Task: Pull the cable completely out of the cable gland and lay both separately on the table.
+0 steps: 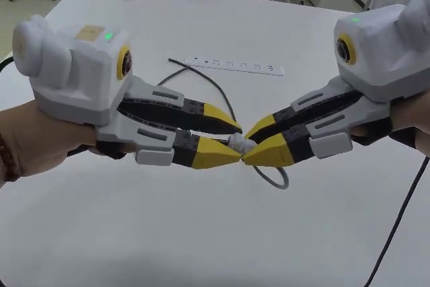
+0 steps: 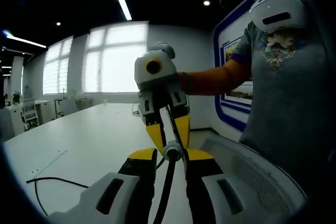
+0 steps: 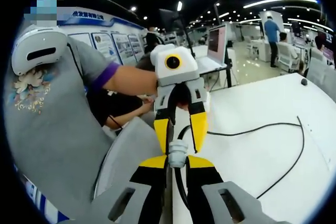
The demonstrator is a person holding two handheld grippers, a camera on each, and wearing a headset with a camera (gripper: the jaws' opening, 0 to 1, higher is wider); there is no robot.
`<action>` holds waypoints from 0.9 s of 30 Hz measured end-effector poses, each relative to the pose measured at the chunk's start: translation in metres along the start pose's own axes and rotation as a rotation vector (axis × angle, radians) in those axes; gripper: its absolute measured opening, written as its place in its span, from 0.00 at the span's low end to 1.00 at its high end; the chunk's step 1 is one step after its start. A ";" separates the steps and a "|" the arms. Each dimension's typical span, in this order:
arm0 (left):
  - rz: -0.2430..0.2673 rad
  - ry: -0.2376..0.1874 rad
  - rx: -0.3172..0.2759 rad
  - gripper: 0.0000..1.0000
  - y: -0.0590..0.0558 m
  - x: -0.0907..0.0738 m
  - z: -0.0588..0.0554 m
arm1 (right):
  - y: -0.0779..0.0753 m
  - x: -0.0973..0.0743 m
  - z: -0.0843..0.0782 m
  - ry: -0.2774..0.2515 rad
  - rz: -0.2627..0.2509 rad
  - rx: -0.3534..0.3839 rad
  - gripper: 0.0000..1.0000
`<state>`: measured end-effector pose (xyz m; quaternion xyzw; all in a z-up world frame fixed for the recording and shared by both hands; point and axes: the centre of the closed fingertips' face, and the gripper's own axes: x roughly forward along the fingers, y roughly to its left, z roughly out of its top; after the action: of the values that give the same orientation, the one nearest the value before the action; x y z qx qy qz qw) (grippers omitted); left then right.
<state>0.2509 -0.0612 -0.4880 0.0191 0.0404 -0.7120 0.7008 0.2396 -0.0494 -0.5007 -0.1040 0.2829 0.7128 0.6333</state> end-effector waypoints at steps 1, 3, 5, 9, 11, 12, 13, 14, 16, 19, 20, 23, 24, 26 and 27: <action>0.000 -0.003 -0.003 0.21 0.000 0.000 0.000 | 0.000 0.000 0.000 -0.001 0.000 0.000 0.08; 0.004 -0.006 -0.001 0.20 0.000 0.000 0.000 | 0.000 0.000 0.000 -0.003 0.000 0.005 0.08; 0.002 -0.008 0.001 0.19 -0.001 0.000 0.000 | 0.001 0.000 0.000 -0.004 0.001 0.007 0.08; -0.004 -0.006 0.007 0.18 -0.002 0.001 0.000 | 0.002 0.001 -0.001 -0.003 0.004 0.011 0.08; -0.005 -0.006 0.011 0.18 -0.003 0.001 0.000 | 0.002 0.001 -0.001 -0.003 0.009 0.014 0.08; -0.007 -0.007 0.011 0.18 -0.003 0.002 0.000 | 0.003 0.001 -0.002 -0.004 0.013 0.021 0.08; -0.008 -0.007 0.014 0.18 -0.003 0.002 0.000 | 0.003 0.001 -0.002 -0.005 0.015 0.022 0.08; -0.010 -0.008 0.013 0.18 -0.003 0.002 0.000 | 0.004 0.001 -0.001 -0.007 0.019 0.023 0.08; -0.016 -0.009 0.013 0.18 -0.004 0.002 0.000 | 0.005 0.001 -0.002 -0.009 0.030 0.033 0.08; -0.023 -0.001 0.014 0.17 -0.005 0.003 0.000 | 0.007 0.002 -0.003 -0.003 0.045 0.031 0.08; -0.026 -0.001 0.012 0.17 -0.006 0.004 0.000 | 0.008 0.002 -0.003 -0.002 0.049 0.031 0.08; -0.026 0.003 0.027 0.17 -0.006 0.004 -0.001 | 0.009 0.002 -0.003 0.001 0.058 0.034 0.08; -0.026 0.004 0.026 0.17 -0.006 0.005 -0.001 | 0.010 0.002 -0.004 0.002 0.061 0.037 0.08; -0.021 0.015 0.028 0.16 -0.005 0.005 -0.003 | 0.007 0.002 -0.006 0.006 0.059 0.041 0.08; -0.019 0.020 0.038 0.16 -0.005 0.005 -0.004 | 0.006 0.002 -0.006 0.008 0.058 0.040 0.08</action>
<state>0.2454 -0.0663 -0.4925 0.0390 0.0341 -0.7192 0.6929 0.2317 -0.0515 -0.5051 -0.0860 0.3025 0.7247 0.6131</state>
